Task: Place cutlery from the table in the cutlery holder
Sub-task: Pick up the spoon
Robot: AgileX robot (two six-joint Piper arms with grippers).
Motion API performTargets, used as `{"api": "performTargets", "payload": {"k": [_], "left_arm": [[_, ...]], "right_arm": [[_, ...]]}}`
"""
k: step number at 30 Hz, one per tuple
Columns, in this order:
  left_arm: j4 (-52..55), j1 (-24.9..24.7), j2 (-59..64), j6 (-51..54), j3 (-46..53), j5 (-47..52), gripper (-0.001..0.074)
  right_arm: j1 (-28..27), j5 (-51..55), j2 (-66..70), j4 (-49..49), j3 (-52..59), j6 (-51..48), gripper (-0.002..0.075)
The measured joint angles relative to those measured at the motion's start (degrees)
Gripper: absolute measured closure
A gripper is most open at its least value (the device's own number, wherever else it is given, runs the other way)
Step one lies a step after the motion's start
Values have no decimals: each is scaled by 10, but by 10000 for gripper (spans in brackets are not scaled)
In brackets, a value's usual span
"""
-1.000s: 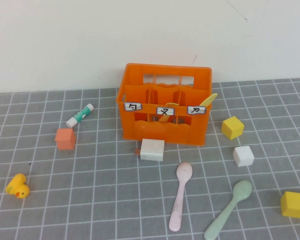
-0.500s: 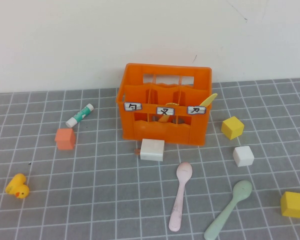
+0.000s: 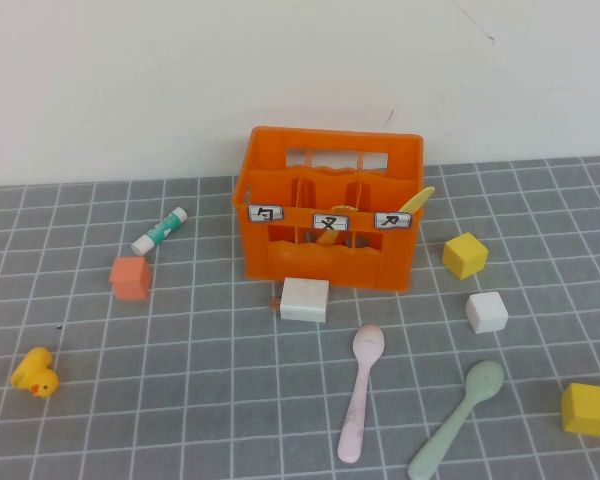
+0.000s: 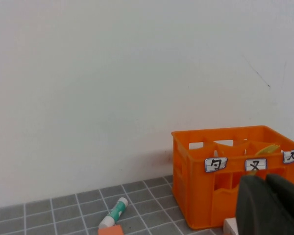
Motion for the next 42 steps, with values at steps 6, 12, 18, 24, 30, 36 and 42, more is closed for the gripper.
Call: {"api": "performTargets", "payload": {"k": [6, 12, 18, 24, 30, 36, 42], "left_arm": [[17, 0, 0, 0, 0, 0, 735], [30, 0, 0, -1, 0, -2, 735], [32, 0, 0, -1, 0, -2, 735], [33, 0, 0, -1, 0, -3, 735], [33, 0, 0, -1, 0, 2, 735], [33, 0, 0, -1, 0, 3, 735], [33, 0, 0, -1, 0, 3, 735]], "right_arm": [[0, 0, 0, 2, 0, 0, 729], [0, 0, 0, 3, 0, 0, 729], [0, 0, 0, 3, 0, 0, 729], [0, 0, 0, 3, 0, 0, 729], [0, 0, 0, 3, 0, -1, 729], [0, 0, 0, 3, 0, -1, 729], [0, 0, 0, 4, 0, -1, 729]]}}
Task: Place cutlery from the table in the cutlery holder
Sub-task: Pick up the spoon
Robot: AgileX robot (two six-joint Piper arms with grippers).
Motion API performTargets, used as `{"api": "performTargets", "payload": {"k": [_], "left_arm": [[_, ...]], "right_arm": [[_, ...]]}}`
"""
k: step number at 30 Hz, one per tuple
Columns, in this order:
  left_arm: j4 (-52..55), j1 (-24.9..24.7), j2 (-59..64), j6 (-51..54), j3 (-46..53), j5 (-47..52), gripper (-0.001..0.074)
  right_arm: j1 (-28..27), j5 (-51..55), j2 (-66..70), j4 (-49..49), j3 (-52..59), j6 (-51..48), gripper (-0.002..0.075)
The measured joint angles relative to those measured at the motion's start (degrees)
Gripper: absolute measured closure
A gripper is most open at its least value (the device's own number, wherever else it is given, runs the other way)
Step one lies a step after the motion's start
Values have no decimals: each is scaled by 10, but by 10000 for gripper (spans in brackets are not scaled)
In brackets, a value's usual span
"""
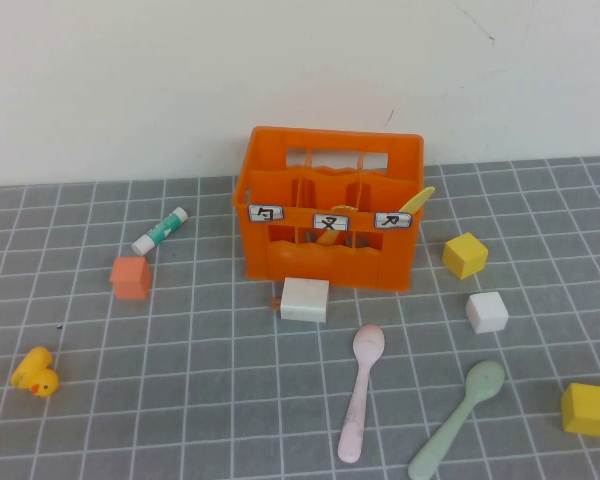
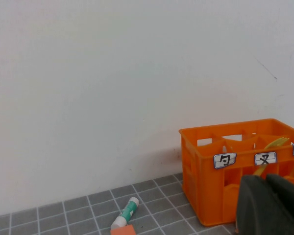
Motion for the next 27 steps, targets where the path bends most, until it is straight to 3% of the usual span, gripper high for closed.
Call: {"api": "performTargets", "payload": {"k": [15, 27], "left_arm": [[3, 0, 0, 0, 0, 0, 735], [10, 0, 0, 0, 0, 1, 735]], "right_arm": [[0, -4, 0, 13, 0, 6, 729], [0, -46, 0, 27, 0, 128, 729]]}}
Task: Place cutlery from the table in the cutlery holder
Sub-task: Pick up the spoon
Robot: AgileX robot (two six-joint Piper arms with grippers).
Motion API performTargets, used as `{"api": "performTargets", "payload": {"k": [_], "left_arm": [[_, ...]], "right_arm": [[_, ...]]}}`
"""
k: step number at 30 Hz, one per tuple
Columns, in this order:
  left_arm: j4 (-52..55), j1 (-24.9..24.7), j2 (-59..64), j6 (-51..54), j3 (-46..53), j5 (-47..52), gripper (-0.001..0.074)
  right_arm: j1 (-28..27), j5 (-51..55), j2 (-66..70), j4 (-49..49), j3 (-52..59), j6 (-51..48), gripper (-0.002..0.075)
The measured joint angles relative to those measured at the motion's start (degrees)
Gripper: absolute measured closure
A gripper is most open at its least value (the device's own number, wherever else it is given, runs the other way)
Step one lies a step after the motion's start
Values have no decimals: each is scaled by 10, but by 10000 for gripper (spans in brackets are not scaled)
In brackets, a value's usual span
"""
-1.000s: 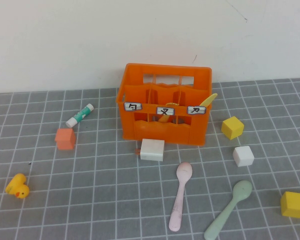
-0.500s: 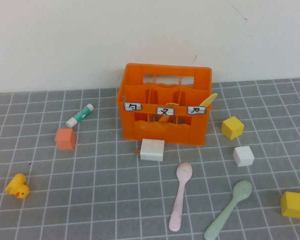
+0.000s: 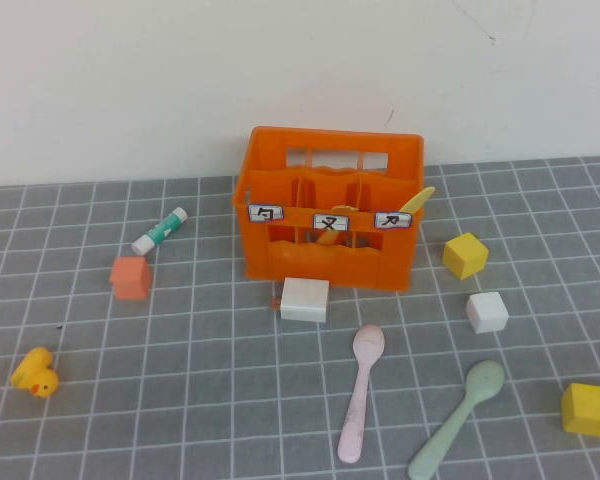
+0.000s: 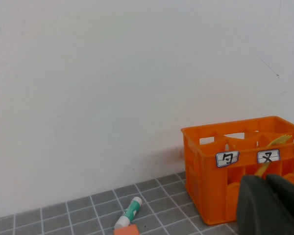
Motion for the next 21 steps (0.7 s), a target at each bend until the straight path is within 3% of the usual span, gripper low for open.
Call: {"api": "performTargets", "payload": {"k": [10, 13, 21], "left_arm": [[1, 0, 0, 1, 0, 0, 735], [1, 0, 0, 1, 0, 2, 735], [1, 0, 0, -28, 0, 14, 735]], "right_arm": [[0, -194, 0, 75, 0, 19, 729], [0, -166, 3, 77, -4, -15, 729], [0, 48, 129, 77, -106, -21, 728]]}}
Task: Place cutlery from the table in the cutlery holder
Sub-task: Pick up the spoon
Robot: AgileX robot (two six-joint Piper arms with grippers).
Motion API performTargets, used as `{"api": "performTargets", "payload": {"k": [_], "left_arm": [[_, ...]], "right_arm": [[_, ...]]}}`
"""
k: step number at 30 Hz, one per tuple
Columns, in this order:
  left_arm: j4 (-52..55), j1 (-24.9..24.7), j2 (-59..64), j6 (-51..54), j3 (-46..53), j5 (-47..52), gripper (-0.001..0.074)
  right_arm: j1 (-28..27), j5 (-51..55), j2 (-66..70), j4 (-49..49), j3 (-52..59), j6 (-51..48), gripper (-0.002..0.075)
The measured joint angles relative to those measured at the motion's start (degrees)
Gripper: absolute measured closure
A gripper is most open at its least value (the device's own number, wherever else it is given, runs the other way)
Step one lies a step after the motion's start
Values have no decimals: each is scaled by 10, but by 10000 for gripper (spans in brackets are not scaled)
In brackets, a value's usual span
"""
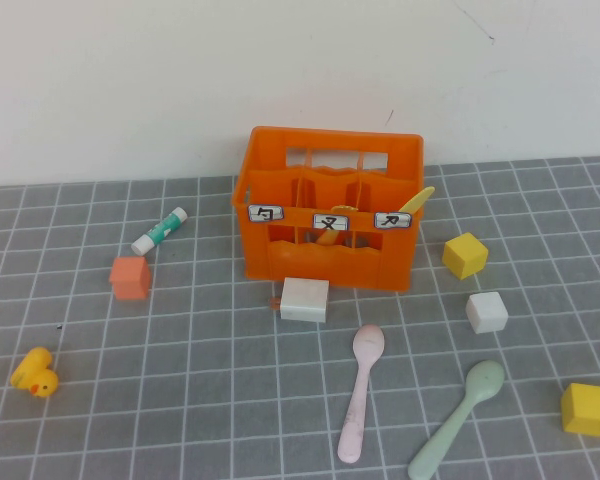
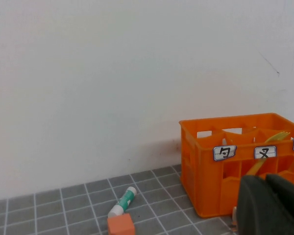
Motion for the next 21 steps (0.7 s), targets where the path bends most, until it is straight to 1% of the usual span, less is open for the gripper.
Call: {"api": "performTargets", "payload": {"k": [6, 10, 13, 15, 18, 21], "left_arm": [[-13, 0, 16, -2, 0, 3, 735], [-45, 0, 42, -2, -5, 33, 735], [-61, 0, 62, -2, -22, 67, 735], [-69, 0, 75, -2, -30, 78, 735], [-82, 0, 84, -2, -32, 87, 735], [-88, 0, 85, -2, -33, 91, 735]], "right_arm": [[0, 118, 163, -1, -110, 15, 728], [0, 143, 283, -1, -139, 12, 728], [3, 138, 372, -2, -143, -2, 728], [18, 121, 439, -3, -145, -7, 728], [61, 81, 514, -3, -145, -6, 728], [105, 45, 554, -3, -146, 7, 728]]}}
